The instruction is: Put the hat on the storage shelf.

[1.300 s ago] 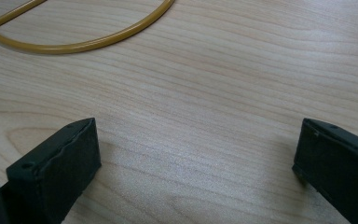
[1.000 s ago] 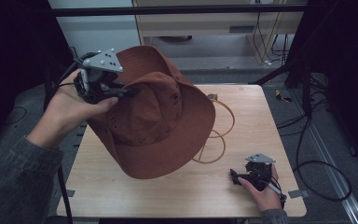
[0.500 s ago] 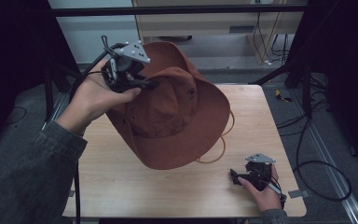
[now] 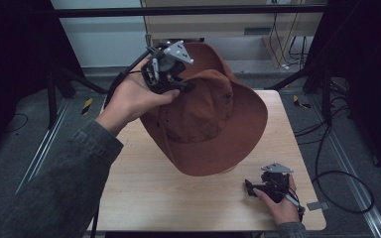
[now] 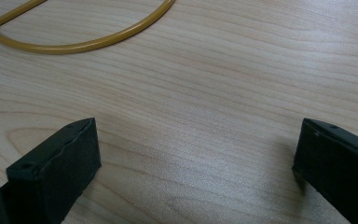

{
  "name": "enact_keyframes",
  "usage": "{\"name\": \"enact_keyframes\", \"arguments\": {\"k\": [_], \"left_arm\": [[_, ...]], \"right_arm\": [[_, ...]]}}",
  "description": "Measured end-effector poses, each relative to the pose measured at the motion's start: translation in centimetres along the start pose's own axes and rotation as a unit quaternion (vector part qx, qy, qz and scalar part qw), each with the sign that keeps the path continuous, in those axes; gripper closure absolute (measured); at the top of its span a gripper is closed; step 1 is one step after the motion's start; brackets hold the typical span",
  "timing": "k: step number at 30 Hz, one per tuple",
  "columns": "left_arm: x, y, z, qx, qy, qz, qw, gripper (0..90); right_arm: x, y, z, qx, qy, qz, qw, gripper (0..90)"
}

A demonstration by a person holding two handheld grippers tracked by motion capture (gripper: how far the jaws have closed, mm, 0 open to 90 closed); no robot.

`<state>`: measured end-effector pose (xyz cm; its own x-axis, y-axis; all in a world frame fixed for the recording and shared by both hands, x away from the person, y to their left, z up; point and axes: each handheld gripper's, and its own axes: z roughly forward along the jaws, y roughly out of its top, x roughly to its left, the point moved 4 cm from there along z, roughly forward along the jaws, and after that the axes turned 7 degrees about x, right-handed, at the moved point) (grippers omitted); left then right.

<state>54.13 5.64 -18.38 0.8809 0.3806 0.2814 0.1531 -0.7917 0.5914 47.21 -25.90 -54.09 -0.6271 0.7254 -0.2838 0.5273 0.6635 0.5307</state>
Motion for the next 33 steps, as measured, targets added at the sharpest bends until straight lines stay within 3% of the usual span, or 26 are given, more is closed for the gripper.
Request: {"name": "enact_keyframes", "arguments": {"k": [3,7,17,26,33], "left_arm": [[-0.4,1.1,0.9,-0.002,-0.002,0.01,0.9999,88.8],[-0.4,2.1,2.0,-0.008,-0.015,0.01,0.9998,88.8],[-0.1,4.2,4.9,-0.007,-0.021,0.01,0.9997,88.8],[0.1,5.2,7.0,-0.008,-0.033,0.001,0.9994,88.8],[0.3,5.3,8.1,0.003,-0.031,-0.005,0.9995,88.7]], "right_arm": [[0.0,0.0,0.0,-0.001,-0.001,0.0,1.0,0.5],[0.0,0.0,0.0,-0.001,-0.001,0.0,1.0,0.5],[0.0,0.0,0.0,0.0,0.0,0.0,1.0,0.5],[0.0,0.0,0.0,0.001,0.002,0.001,1.0,0.5],[0.0,0.0,0.0,0.0,0.002,0.001,1.0,0.5]]}}
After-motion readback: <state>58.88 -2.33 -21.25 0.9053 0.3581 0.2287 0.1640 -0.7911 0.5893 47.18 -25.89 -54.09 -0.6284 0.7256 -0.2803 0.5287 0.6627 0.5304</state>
